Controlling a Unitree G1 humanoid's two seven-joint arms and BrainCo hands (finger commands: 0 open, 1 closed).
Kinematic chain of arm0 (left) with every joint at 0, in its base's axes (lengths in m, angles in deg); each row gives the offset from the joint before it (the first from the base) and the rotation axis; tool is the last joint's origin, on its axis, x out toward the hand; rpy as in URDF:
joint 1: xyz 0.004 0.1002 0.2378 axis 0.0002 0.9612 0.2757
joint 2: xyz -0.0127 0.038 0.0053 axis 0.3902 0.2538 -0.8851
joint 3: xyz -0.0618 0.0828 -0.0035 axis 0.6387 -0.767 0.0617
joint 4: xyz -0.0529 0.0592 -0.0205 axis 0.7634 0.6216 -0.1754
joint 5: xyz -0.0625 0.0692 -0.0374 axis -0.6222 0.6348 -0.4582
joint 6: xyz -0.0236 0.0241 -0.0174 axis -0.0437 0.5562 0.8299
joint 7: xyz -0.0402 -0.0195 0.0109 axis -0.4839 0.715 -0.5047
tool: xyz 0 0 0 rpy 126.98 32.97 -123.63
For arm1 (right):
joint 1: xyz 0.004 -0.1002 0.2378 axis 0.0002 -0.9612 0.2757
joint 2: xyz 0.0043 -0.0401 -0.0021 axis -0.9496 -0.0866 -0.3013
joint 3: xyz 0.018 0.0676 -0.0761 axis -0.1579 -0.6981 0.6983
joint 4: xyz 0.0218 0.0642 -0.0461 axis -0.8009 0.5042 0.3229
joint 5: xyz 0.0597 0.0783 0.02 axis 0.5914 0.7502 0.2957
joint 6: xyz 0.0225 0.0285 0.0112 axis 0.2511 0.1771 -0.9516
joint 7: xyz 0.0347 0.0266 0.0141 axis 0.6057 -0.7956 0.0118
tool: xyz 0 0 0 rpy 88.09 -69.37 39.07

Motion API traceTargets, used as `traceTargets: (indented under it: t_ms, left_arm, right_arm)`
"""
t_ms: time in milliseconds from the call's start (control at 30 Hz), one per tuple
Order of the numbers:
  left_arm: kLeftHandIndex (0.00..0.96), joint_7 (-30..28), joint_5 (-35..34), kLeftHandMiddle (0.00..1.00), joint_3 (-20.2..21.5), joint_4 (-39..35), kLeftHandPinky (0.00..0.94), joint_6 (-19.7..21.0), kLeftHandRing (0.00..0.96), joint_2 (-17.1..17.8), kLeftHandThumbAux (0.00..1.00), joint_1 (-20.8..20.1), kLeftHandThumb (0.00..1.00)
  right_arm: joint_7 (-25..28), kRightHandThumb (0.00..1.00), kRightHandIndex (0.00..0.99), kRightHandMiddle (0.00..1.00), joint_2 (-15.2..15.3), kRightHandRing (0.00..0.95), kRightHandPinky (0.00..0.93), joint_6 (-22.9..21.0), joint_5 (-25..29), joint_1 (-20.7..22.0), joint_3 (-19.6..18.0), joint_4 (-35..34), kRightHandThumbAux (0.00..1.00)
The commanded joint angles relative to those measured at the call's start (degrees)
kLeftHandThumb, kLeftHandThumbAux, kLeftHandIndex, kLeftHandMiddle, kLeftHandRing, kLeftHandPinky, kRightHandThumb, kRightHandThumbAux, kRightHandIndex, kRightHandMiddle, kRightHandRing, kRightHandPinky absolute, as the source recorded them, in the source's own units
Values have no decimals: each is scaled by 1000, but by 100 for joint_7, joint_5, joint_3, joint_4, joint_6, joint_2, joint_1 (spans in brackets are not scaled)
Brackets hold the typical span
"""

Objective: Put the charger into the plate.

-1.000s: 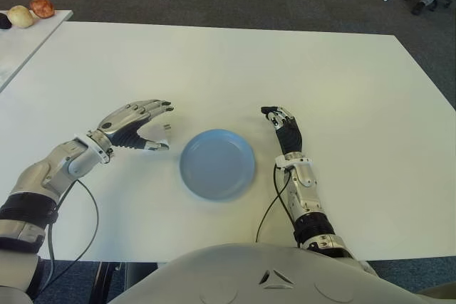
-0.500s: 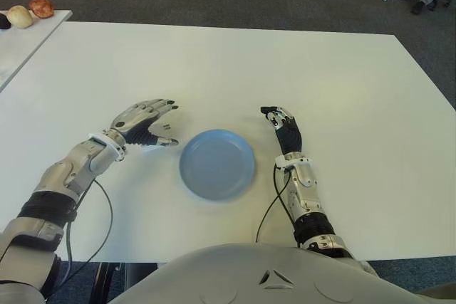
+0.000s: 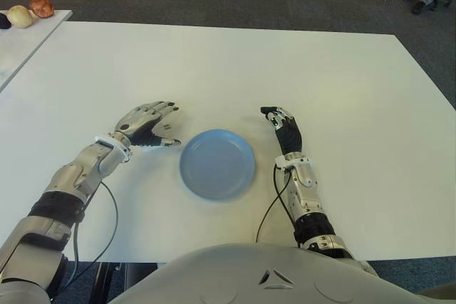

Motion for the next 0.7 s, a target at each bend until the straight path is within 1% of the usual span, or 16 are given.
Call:
traceTargets:
  t_ms: [33,300,700]
  left_arm:
    - [0,161,139,0,-155,195,105,-29,17,23,328,-70,219]
    - [0,574,289,0,-317,524,108,-77,17,36,337,-108,208]
    - [0,851,326,0,-444,663,105,-170,18,113,350,-55,201]
  right_arm:
    - [-33,0,378,343,-197,235,100,-379,40,-477,-40,251,607]
    - [-27,0,377,339,-178,231,95,-454,65,-520,-48,149,603]
    - [33,0,373,337,-116,232,99,-515,80,-524,-81,123,606]
